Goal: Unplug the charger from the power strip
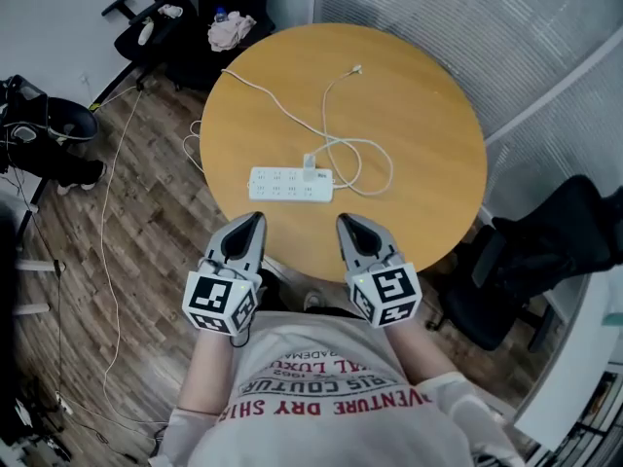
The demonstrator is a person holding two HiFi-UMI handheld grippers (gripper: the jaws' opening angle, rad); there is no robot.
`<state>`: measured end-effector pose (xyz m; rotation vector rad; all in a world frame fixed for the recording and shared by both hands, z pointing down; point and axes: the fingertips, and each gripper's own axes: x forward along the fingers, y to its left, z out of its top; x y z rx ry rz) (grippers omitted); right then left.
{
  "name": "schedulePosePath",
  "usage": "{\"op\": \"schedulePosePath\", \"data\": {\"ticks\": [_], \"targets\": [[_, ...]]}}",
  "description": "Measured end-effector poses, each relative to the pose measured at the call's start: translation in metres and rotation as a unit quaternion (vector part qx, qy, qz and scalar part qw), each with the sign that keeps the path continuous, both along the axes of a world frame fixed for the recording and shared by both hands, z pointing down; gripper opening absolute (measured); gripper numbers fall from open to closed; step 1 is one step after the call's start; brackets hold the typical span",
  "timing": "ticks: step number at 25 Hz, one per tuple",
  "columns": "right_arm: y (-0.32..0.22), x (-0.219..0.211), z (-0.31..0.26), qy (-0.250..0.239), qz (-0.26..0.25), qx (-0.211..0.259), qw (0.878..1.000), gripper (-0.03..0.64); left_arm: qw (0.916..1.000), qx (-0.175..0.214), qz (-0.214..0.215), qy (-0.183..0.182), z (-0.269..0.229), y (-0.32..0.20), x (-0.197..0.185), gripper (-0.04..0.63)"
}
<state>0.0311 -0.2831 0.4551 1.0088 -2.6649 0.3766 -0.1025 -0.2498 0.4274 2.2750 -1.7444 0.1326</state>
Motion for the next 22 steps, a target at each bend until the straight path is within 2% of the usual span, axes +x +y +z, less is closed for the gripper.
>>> {"op": "schedulePosePath", "data": {"ticks": [4,7,13,15,17,22], "targets": [[-0.031,-0.012,0.012,0.008,0.023,-0.019,1.0,0.029,0.9993,-0.019,0.027,-0.016,0.02,-0.041,-0.016,0.032],[-0.059,-0.023,0.016,0.009,0.054,-0.031,0.998,0.029,0.9975,-0.029,0.062,-0.014,0.03,-0.071,-0.022,0.032],[-0.088,-0.046,0.041,0.024,0.108,-0.071,0.991,0.029,0.9882,-0.054,0.143,-0.016,0.055,-0.114,-0.031,0.032],[-0.096,-0.048,0.055,0.032,0.127,-0.088,0.987,0.029,0.9798,-0.071,0.184,-0.034,0.078,-0.121,-0.027,0.032],[-0.099,-0.049,0.069,0.042,0.141,-0.105,0.984,0.029,0.9679,-0.089,0.227,-0.06,0.105,-0.123,-0.022,0.032],[-0.098,-0.057,0.098,0.067,0.157,-0.143,0.975,0.029,0.9278,-0.144,0.322,-0.121,0.167,-0.116,-0.012,0.032]]}}
